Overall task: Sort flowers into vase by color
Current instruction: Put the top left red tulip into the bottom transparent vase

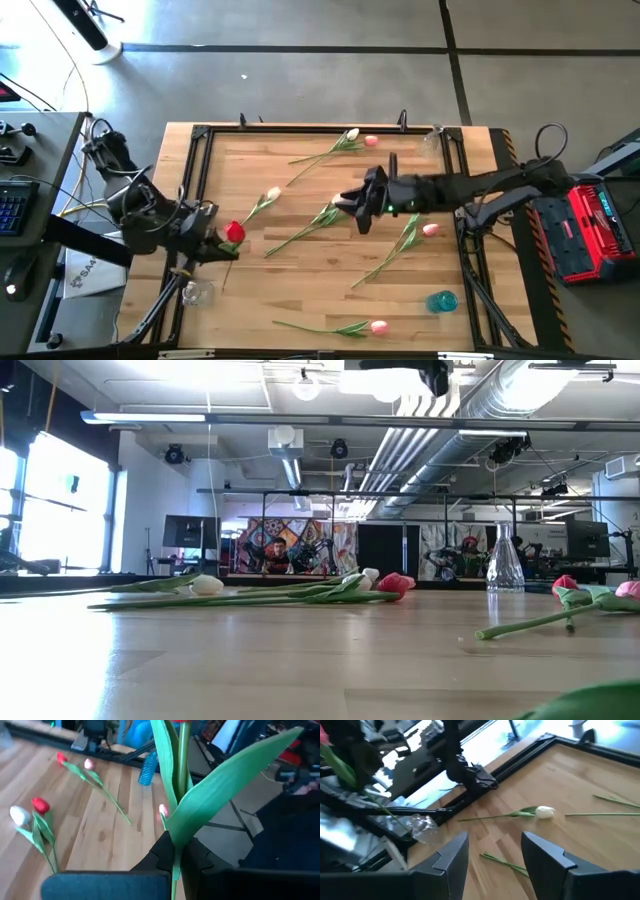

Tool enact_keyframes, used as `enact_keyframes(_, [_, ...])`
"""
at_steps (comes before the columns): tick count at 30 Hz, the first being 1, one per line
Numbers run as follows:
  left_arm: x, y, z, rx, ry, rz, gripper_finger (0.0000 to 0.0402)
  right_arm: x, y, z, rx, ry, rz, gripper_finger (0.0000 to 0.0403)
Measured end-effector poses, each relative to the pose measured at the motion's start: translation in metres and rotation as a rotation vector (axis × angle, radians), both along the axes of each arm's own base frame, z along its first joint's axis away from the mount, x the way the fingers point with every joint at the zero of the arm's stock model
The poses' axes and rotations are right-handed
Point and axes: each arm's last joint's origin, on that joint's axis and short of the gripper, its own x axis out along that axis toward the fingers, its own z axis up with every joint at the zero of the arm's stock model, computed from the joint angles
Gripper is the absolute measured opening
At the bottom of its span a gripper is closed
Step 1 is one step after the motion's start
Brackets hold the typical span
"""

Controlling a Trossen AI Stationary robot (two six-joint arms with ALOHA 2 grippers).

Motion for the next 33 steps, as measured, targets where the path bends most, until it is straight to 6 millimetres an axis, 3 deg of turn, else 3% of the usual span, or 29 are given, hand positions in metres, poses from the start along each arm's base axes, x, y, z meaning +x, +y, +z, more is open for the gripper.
enact_keyframes(13, [-0.063,0.008,0.011,0.009,-0.064,-0.295,0.0000,0.014,0.037,-0.023,0.183,-0.074,-0.262,0.0172])
enact_keyframes(23, [-0.077,0.009,0.014,0.095,-0.123,-0.439,0.0000,0.018,0.055,-0.032,0.296,-0.135,-0.327,0.0172])
enact_keyframes(33, [-0.073,-0.007,-0.033,0.131,-0.054,-0.417,0.0000,0.019,0.056,-0.026,0.299,-0.190,-0.335,0.0172])
